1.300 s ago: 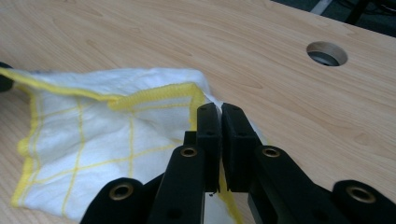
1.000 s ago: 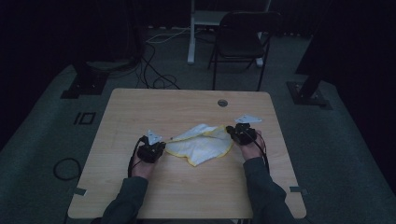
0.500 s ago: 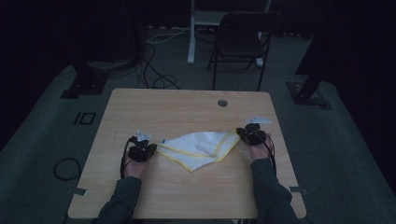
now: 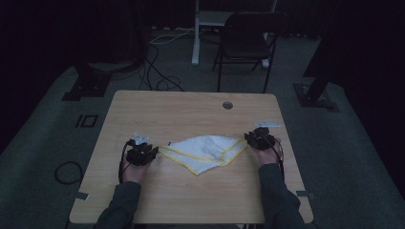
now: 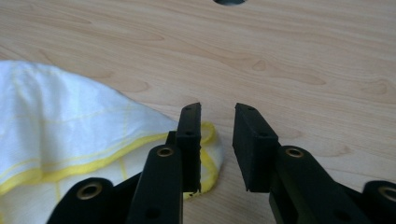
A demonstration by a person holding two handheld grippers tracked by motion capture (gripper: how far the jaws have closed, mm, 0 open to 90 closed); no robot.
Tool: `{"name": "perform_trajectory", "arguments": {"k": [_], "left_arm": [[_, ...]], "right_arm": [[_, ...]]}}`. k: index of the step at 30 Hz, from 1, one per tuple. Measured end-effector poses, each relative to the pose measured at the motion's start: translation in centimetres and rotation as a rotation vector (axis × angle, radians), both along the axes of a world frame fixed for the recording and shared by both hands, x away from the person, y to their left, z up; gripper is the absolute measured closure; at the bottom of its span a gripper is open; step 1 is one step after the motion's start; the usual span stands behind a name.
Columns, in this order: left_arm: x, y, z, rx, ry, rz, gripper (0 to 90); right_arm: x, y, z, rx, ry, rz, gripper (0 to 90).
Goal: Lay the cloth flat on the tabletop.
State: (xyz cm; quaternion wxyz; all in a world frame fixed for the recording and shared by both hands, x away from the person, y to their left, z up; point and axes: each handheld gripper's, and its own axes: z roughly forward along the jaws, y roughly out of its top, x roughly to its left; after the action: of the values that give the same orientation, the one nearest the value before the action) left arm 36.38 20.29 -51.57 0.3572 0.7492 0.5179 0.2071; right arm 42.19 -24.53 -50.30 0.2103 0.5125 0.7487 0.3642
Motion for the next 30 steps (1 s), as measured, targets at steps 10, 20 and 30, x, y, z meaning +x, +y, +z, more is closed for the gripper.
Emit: {"name": "perform_trajectory", "arguments": {"k": [10, 20, 30], "left_arm": [[-0.2, -2.6, 0.6, 0.013, -0.021, -0.088, 64.8], [-0.1, -6.1, 0.8, 0.022, -0.026, -0.187, 63.4], [0.3, -9.9, 1.5, 0.039, -0.049, -0.298, 61.2]], "right_arm": [[-2.7, 1.5, -0.6, -0.012, -0.013, 0.105, 71.3], [-3.8, 3.0, -2.8, -0.011, 0.029, 0.138, 67.8], [-3.9, 3.7, -3.6, -0.040, 0.037, 0.147, 66.3]]}}
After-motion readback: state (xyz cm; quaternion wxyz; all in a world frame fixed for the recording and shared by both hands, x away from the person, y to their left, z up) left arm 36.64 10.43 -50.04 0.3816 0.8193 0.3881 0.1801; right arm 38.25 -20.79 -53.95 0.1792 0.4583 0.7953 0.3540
